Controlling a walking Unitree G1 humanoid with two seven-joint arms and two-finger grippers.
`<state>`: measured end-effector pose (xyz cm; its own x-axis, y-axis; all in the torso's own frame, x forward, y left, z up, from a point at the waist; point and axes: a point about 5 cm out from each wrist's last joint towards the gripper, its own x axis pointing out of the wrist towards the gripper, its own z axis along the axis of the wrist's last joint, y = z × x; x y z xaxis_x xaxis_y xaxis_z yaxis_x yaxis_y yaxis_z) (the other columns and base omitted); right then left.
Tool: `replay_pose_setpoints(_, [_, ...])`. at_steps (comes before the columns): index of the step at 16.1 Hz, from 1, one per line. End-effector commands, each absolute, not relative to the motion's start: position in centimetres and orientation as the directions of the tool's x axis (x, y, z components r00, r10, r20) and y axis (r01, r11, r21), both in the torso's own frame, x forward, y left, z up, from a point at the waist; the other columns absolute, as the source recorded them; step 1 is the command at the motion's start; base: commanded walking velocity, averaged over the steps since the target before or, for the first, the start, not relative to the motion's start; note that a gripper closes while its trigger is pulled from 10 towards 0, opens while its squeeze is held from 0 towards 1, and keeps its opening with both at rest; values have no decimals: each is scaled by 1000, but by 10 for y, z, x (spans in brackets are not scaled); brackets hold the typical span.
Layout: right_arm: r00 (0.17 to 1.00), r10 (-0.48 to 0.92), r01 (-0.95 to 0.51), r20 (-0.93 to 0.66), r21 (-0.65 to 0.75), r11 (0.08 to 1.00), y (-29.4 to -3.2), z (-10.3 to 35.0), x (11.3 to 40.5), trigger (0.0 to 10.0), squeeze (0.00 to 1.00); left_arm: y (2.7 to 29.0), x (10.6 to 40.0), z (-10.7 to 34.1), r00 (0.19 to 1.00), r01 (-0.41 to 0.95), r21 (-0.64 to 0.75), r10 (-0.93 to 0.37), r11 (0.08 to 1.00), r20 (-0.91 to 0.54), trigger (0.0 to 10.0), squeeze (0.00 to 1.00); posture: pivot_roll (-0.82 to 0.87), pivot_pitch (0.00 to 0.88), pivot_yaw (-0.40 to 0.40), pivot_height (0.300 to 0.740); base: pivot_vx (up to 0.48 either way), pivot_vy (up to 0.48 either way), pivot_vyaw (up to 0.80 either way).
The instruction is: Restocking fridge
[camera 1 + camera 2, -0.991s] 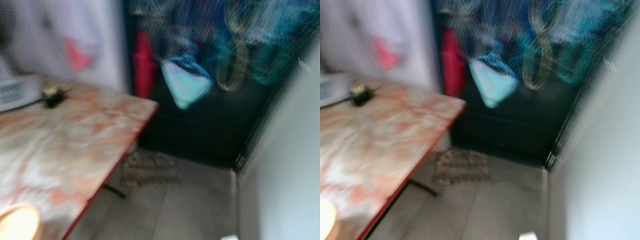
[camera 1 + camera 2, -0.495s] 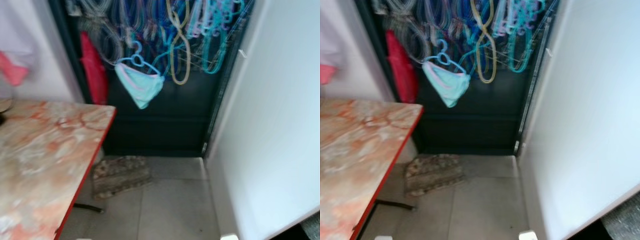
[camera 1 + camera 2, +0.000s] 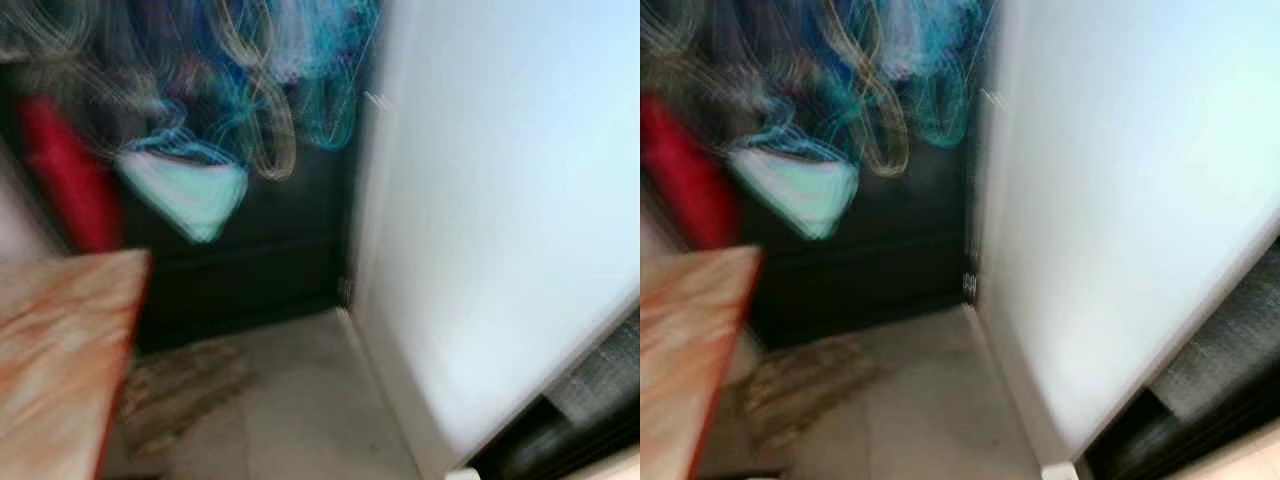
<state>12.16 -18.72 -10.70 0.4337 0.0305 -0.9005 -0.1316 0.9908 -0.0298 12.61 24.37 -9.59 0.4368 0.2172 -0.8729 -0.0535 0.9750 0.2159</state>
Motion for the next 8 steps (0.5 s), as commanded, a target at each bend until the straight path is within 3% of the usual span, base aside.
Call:
replay_pose_setpoints(1, [353,32,-134,-935,-17,991,-187,-114,98,10000,0,240,129,-96,442,-48,206,206,977,-873,10000,0,-21,3,59,740,0,0,-800])
replay_pose_setpoints(8, [357,27,-134,-934,-22,991,-186,-114,98,10000,0,237,134,-95,464,-38,182,179,983,-868,10000,0,-21,0,65,740,0,0,-800])
